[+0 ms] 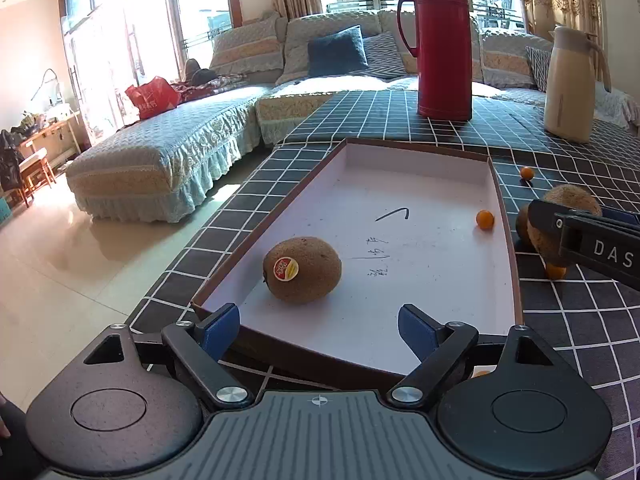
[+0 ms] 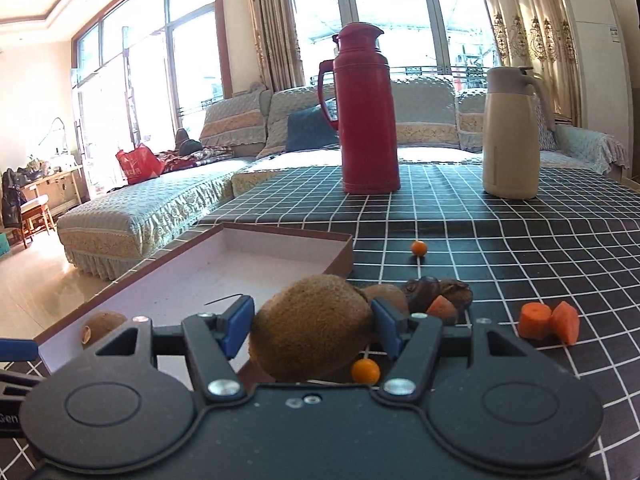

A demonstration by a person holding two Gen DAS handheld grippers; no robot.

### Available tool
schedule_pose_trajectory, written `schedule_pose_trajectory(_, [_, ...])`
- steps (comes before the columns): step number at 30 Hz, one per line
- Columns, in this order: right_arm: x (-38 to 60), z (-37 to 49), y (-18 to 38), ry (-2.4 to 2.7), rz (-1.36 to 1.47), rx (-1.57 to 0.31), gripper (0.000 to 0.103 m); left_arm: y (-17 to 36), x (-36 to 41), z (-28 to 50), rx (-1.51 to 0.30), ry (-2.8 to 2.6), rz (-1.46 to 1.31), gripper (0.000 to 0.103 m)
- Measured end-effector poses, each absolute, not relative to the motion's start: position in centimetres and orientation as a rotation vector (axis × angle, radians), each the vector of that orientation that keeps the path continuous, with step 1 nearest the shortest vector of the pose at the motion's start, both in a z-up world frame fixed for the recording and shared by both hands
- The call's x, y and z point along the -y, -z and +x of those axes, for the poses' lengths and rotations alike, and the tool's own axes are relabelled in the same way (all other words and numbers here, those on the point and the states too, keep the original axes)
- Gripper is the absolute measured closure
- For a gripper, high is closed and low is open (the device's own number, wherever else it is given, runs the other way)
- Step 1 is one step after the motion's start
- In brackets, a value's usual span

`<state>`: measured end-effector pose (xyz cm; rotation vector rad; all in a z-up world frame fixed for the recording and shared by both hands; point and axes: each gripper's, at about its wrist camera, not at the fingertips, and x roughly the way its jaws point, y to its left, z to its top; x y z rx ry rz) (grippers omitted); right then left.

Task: Organize fruits
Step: 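Lower the held kiwi into the box tray and open the right tool, then move the right tool to an orange carrot slice and close on it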

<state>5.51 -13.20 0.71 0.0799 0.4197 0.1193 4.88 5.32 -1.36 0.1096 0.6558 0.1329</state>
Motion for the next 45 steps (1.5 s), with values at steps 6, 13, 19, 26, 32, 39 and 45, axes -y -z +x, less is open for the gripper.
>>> schedule_pose_trajectory(6, [10.5, 6.0, -0.3, -0.218, 0.039, -0.43, 0.04, 1.6, -6.0, 4.3, -0.668, -0.164, 0.113, 0.014])
schedule_pose_trajectory(13, [8.2, 7.0, 0.3, -0.325, -0.006, -0.468, 0.04, 1.6, -7.2, 4.3, -0.669, -0.196, 0.106, 0.013])
schedule_pose_trajectory(19, [7.0, 7.9, 1.1, -0.381, -0.05, -0.527, 0.039, 1.6, -7.9, 4.4, -0.674, -0.214, 0.077, 0.013])
schedule_pose_trajectory(26, [6.6, 7.3, 1.1, -0.38, -0.076, -0.501, 0.035, 1.6, -8.0, 4.5, -0.679, -0.217, 0.072, 0.012])
schedule_pose_trajectory(32, [7.5, 7.0, 0.2, -0.366, -0.045, -0.472, 0.036, 1.5, -7.9, 4.8, -0.683, -0.223, 0.064, 0.012])
schedule_pose_trajectory(39, [8.5, 6.9, -0.3, -0.328, -0.027, -0.454, 0.038, 1.3, -7.1, 4.8, -0.675, -0.212, 0.061, 0.008])
schedule_pose_trajectory(45, [10.0, 6.9, -0.3, -0.279, -0.006, -0.461, 0.039, 1.2, -6.1, 4.9, -0.673, -0.189, 0.051, 0.005])
